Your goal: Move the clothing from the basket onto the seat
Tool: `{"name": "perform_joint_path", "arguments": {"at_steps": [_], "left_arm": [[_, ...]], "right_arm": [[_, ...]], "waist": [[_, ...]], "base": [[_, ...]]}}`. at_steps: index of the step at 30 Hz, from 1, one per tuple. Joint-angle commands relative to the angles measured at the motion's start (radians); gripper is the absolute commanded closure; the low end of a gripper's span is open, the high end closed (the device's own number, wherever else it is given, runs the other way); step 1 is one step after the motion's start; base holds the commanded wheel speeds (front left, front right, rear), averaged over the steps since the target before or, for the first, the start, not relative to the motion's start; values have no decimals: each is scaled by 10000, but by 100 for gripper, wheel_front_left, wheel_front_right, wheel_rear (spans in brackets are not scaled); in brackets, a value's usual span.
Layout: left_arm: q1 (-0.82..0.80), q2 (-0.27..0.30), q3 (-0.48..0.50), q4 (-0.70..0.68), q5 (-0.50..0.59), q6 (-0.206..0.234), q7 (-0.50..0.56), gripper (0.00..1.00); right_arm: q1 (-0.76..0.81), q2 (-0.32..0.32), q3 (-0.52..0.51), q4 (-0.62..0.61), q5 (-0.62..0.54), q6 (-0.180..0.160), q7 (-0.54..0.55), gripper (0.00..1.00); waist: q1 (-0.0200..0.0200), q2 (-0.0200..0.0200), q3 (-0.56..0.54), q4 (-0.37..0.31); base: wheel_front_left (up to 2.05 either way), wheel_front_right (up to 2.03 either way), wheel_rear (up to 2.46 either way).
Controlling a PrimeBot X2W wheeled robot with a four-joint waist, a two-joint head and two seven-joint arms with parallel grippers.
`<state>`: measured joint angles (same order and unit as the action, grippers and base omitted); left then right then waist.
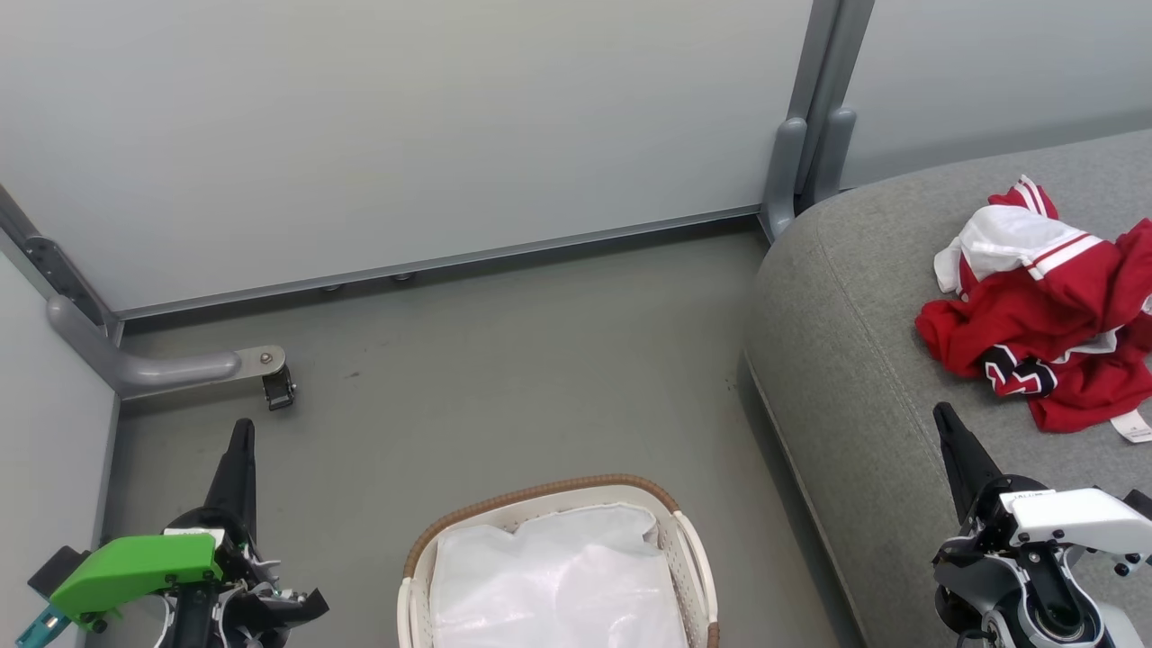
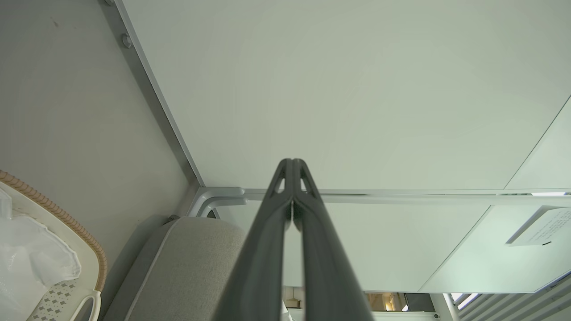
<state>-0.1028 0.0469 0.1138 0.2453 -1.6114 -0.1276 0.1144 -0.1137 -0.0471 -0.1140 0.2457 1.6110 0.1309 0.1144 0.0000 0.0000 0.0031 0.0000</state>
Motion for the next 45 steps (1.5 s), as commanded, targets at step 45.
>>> {"name": "perform_joint_path", "arguments": {"at_steps": [45], "left_arm": [[-114,62,23,-18,-32,-65,28,100]], "right_arm": [[106,-58,-21,-36,36,-2,34,100]], "waist": [[0,0,0,0]], "base": [[0,0,0]]}}
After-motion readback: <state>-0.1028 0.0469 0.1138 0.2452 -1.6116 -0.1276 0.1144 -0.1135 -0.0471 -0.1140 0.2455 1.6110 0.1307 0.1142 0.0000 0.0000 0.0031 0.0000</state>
